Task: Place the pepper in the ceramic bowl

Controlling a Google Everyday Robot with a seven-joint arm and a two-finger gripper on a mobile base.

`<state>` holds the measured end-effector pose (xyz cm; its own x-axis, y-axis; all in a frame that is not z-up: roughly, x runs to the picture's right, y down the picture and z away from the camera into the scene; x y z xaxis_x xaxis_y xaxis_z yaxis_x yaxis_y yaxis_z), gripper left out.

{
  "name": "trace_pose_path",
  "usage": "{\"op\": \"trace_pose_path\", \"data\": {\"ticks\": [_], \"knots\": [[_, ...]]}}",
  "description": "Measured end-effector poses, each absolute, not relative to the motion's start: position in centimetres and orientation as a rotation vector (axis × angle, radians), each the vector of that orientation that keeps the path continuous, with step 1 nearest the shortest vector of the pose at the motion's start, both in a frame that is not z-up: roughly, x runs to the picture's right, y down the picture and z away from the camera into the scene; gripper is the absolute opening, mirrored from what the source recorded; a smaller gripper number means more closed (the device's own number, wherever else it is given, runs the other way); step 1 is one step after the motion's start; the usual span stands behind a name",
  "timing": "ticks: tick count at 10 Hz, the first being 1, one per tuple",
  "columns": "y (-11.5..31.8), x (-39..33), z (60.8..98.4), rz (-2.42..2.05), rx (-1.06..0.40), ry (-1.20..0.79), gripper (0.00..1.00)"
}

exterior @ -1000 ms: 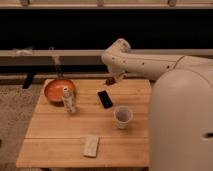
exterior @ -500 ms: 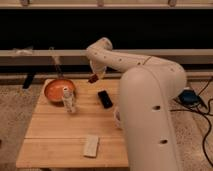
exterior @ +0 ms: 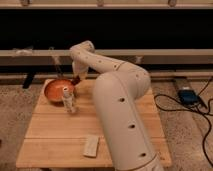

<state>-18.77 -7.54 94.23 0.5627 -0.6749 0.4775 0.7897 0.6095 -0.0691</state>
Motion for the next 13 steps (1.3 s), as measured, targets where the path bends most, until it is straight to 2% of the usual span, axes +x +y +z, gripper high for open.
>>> {"op": "trace_pose_path", "data": {"ticks": [3,6,10,11,13], "knots": [[-4.6,-24.6,91.9,-0.984,-0.240,-0.488,0.03],[-2.6,-28.7,92.2,-1.042,-0.185,-0.500,0.33],[-4.1,-30.4,92.9,-1.054,-0.087,-0.470,0.73],[-4.5,-30.1,92.8,-1.054,-0.073,-0.460,0.79],[-5.3,-30.0,91.9,-1.065,-0.049,-0.448,0.80]]}}
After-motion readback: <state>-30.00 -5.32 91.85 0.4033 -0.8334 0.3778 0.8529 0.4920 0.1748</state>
